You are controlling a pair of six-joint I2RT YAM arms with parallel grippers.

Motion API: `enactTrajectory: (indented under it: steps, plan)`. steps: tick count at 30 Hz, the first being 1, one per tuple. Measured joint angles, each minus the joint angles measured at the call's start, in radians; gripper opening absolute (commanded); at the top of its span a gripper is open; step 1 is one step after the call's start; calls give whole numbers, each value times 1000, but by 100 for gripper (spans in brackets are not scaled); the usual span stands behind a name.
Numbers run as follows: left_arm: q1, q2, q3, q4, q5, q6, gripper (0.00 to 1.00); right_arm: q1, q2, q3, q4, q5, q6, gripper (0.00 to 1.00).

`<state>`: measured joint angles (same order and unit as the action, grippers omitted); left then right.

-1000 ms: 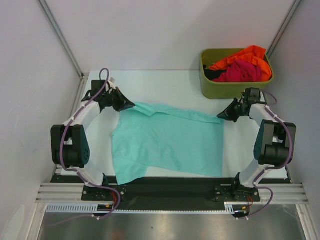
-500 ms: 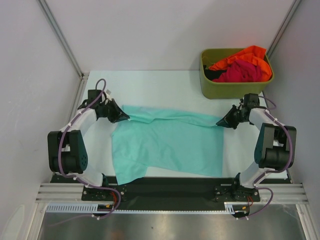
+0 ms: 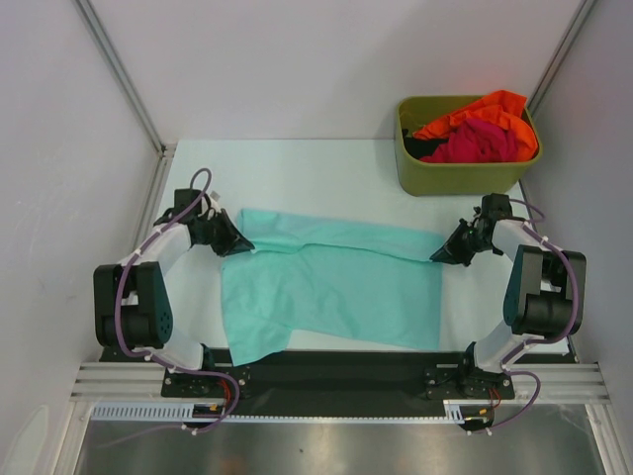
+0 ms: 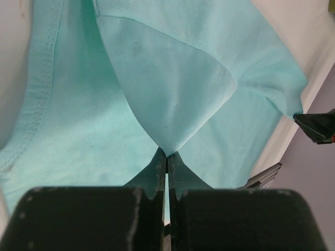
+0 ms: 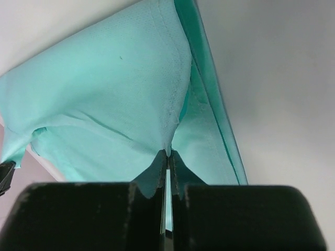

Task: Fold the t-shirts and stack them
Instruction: Fold the tshirt

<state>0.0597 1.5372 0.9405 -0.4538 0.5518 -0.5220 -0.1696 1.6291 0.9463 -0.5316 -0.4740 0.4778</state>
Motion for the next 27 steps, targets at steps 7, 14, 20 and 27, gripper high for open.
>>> enactTrajectory:
  steps: [7,14,20,27]
  plan:
    - [2,0,-19,-6,-19,9,0,-5,0,0,-14,25,-20,3]
    - [6,0,-32,-5,-29,19,0,-5,0,0,-22,48,-39,4]
    - [9,0,-45,-5,-36,19,0,-5,14,0,-21,50,-45,8]
    - [10,0,-42,-23,-64,34,28,-5,24,3,-51,87,-65,27]
